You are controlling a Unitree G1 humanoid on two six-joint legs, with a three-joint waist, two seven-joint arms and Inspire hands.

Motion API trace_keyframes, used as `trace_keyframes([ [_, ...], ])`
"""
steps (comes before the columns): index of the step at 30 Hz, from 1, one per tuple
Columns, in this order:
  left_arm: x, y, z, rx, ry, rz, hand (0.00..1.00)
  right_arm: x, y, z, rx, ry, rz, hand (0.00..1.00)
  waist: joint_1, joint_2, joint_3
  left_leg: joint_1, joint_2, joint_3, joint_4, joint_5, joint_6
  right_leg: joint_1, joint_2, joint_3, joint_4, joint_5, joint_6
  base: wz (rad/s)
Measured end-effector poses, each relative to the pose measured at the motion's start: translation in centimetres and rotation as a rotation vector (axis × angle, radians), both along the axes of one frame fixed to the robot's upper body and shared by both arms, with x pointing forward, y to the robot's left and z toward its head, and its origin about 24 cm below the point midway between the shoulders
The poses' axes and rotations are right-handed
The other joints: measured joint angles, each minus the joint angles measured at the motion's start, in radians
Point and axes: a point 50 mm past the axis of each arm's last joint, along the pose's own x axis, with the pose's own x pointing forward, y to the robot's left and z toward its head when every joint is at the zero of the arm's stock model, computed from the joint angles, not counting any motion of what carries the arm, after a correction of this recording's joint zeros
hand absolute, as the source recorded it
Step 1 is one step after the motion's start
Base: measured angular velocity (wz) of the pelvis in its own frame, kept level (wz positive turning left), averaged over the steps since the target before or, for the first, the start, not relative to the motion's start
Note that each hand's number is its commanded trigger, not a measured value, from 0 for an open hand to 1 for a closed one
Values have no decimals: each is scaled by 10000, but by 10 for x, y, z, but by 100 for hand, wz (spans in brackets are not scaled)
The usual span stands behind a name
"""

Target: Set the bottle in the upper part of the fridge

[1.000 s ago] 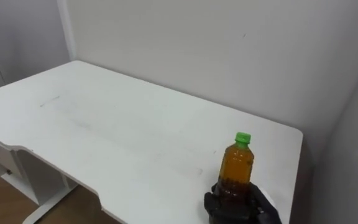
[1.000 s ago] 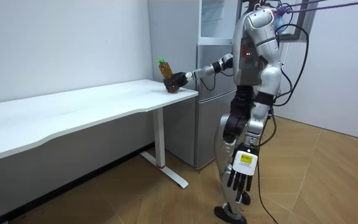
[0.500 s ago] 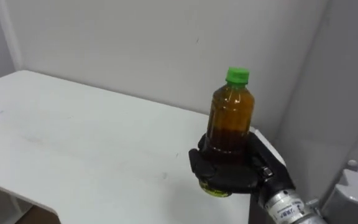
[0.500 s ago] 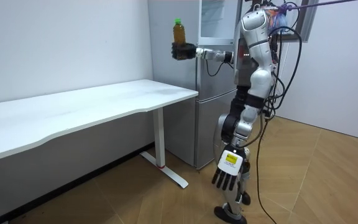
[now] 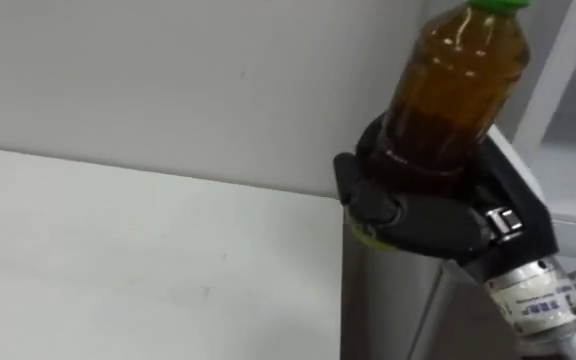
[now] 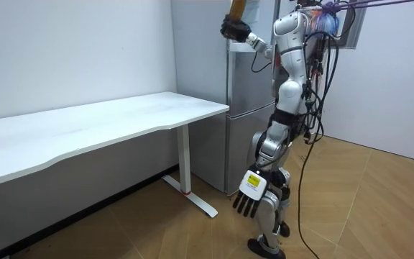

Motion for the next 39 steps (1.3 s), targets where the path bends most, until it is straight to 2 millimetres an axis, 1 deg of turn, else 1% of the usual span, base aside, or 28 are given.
trace_keyframes([
  [1, 0, 0, 0, 12, -12, 66, 0, -1, -3, 3, 33, -141, -165, 100, -59, 2, -2, 8, 5, 28, -5, -1, -1, -4, 7, 55, 0, 0, 0, -17],
  [2, -2, 1, 0, 48, 27, 169, 0, -4, -8, 8, 103, -385, -420, 100, -77, 11, -1, 76, 31, 162, -35, -14, -23, -16, 53, 198, -1, 6, -7, -29],
  [3, -6, 1, 0, 76, 107, 228, 0, -5, -12, 12, 143, -547, -607, 100, -119, 29, 4, 131, 55, 244, -56, -43, -54, -9, 90, 243, -4, 17, -21, -28],
  [4, -6, 1, 0, 92, 116, 278, 0, -6, -14, 14, 128, -632, -709, 100, -175, 65, 23, 131, 61, 252, -56, -49, -61, -15, 100, 258, -7, 18, -23, -19],
  [5, -6, 2, 0, 121, 81, 350, 0, -10, -20, 17, 18, -823, -1017, 100, -236, 40, 8, 142, 70, 297, -91, -52, -66, -34, 122, 311, -15, 20, -25, -10],
  [6, -7, 1, 0, 109, 77, 450, 0, -13, -26, 19, -95, -987, -1368, 100, -322, 42, 8, 170, 85, 374, -105, -57, -74, -32, 151, 417, -34, 24, -32, -11],
  [11, -13, 5, 1, 231, 102, 873, 0, -23, -53, 7, 253, -624, -2781, 100, -446, 50, 25, 449, 131, 471, -225, -90, -124, 157, 235, 502, -52, 27, -31, -8],
  [12, -14, 5, 1, 251, 133, 941, 0, -24, -57, 5, 364, -565, -3005, 100, -552, 44, 32, 452, 140, 473, -227, -98, -131, 160, 244, 503, -52, 26, -31, -5],
  [13, -15, 6, 2, 256, 135, 988, 0, -23, -59, 5, 413, -539, -3098, 100, -632, 34, 38, 449, 144, 470, -228, -99, -132, 160, 243, 504, -52, 26, -31, 0],
  [15, -15, 7, 2, 284, 78, 1094, 0, -24, -70, 7, 628, -516, -3424, 100, -851, -7, 58, 413, 154, 468, -231, -107, -138, 142, 241, 499, -50, 26, -31, 2],
  [19, -17, 8, 3, 354, 49, 1187, 0, -25, -86, 8, 1126, -488, -4094, 100, -928, -106, 47, 389, 165, 472, -236, -119, -141, 125, 242, 498, -46, 25, -31, 1],
  [22, -14, 10, 4, 418, -79, 1133, 0, -20, -101, -1, 1371, 31, -4698, 100, -930, -267, 42, 387, 162, 471, -196, -119, -140, 125, 237, 476, -37, 25, -31, 0],
  [24, -12, 13, 5, 494, -184, 1081, 0, -14, -111, -11, 1479, 584, -5147, 100, -877, -405, 57, 371, 162, 464, -181, -120, -140, 118, 239, 484, -26, 25, -31, 0],
  [25, -11, 14, 6, 519, -189, 1072, 0, -13, -113, -13, 1515, 725, -5254, 100, -867, -433, 54, 351, 162, 457, -174, -120, -140, 107, 240, 482, -26, 26, -31, 0],
  [26, -11, 15, 6, 544, -177, 1076, 0, -12, -116, -17, 1577, 979, -5433, 100, -866, -468, 35, 290, 160, 449, -159, -121, -140, 50, 237, 474, -20, 26, -33, 0],
  [30, -14, 17, 6, 539, 65, 1270, 0, -1, -128, -27, 2431, 1795, -5622, 100, -690, -443, 49, 299, 159, 438, -105, -121, -139, 57, 232, 442, -14, 28, -36, 1],
  [33, -16, 17, 6, 496, 179, 1359, 0, 6, -135, -33, 2851, 2198, -5901, 100, -636, -389, 80, 290, 165, 390, -112, -120, -140, 73, 232, 423, -21, 28, -35, 5],
  [35, -16, 17, 6, 490, 227, 1412, 0, 14, -143, -37, 3344, 2586, -5947, 100, -600, -385, 83, 286, 162, 359, -119, -120, -141, 74, 232, 426, -22, 27, -34, 5],
  [36, -18, 16, 6, 463, 277, 1494, 0, 20, -145, -34, 3795, 2593, -5890, 100, -610, -378, 79, 281, 157, 334, -119, -119, -140, 72, 230, 430, -21, 26, -32, 3],
  [39, -17, 15, 5, 348, 300, 1576, 0, 29, -155, -28, 4391, 2741, -5974, 100, -594, -401, 80, 282, 159, 289, -118, -119, -140, 101, 235, 421, -20, 22, -27, 4],
])
